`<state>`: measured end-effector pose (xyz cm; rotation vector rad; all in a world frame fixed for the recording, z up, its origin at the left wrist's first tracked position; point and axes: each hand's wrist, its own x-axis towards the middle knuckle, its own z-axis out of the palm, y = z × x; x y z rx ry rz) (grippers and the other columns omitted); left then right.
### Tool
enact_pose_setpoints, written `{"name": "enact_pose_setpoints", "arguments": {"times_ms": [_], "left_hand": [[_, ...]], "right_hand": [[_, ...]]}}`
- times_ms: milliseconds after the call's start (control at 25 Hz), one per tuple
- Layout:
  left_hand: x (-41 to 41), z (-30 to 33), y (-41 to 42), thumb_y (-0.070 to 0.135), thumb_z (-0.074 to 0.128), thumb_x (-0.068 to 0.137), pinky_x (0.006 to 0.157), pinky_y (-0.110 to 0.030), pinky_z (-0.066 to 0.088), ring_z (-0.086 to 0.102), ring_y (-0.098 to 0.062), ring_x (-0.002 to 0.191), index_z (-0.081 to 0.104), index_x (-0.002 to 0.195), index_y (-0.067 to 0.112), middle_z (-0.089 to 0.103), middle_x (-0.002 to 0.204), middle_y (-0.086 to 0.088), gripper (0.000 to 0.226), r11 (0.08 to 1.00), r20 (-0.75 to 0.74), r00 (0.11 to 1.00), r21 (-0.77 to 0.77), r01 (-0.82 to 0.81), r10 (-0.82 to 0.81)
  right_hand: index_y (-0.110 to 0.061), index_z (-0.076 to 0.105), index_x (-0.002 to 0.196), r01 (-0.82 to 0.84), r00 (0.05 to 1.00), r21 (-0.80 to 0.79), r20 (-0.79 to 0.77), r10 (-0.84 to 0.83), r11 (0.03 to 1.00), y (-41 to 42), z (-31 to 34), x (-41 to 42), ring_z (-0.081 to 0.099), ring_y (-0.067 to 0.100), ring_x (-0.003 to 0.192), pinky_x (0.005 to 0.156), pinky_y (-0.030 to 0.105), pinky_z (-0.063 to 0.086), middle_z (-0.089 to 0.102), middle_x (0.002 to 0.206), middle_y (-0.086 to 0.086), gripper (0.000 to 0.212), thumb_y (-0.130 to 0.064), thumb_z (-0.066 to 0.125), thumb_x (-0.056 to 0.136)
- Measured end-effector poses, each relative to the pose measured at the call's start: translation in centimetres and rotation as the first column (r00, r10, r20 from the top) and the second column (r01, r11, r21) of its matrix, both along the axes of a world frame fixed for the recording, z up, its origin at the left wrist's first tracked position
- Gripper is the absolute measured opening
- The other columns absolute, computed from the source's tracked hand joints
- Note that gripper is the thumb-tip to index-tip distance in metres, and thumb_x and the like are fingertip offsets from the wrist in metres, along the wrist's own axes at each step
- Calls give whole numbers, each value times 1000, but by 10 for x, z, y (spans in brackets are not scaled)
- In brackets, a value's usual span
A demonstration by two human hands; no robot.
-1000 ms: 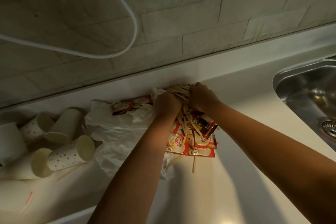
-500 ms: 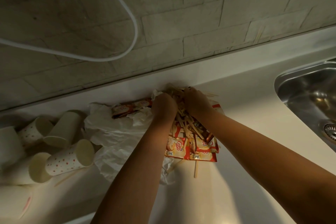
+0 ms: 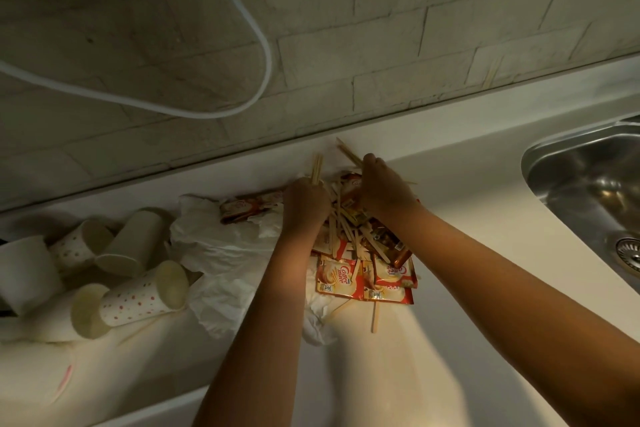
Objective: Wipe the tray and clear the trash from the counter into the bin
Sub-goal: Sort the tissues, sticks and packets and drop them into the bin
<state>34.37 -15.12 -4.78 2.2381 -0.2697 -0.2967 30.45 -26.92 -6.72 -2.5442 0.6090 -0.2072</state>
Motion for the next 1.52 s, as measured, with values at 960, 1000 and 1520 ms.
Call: {"name": "enact_pose_setpoints", "arguments": {"times_ms": [960,1000,1520], "left_hand": [[-347,28,20,14,46,97,53,-19,41,44,-6,50,68,84,24,51,57,8,27,820,-426,792,-550,157,-437],[-366,24,16,13,45,98,52,-20,38,41,-5,48,67,84,22,48,62,6,27,818,-444,770,-550,169,-458],[-536,-126,8,2,44,95,53,-16,43,48,-6,55,64,112,8,56,61,4,27,871,-824,391,-227,435,-409]], "right_hand": [[-14,56,90,263,851,672,176,-495,692,5,32,-394,38,10,49,44,23,31,48,65,0,27,-15,31,100],[-13,55,88,277,830,690,179,-528,669,3,27,-415,37,9,48,44,22,30,47,64,0,26,-13,31,100],[-19,48,71,604,598,705,-94,-796,371,27,-133,-633,37,11,49,44,22,29,42,62,4,26,-7,37,91]]}}
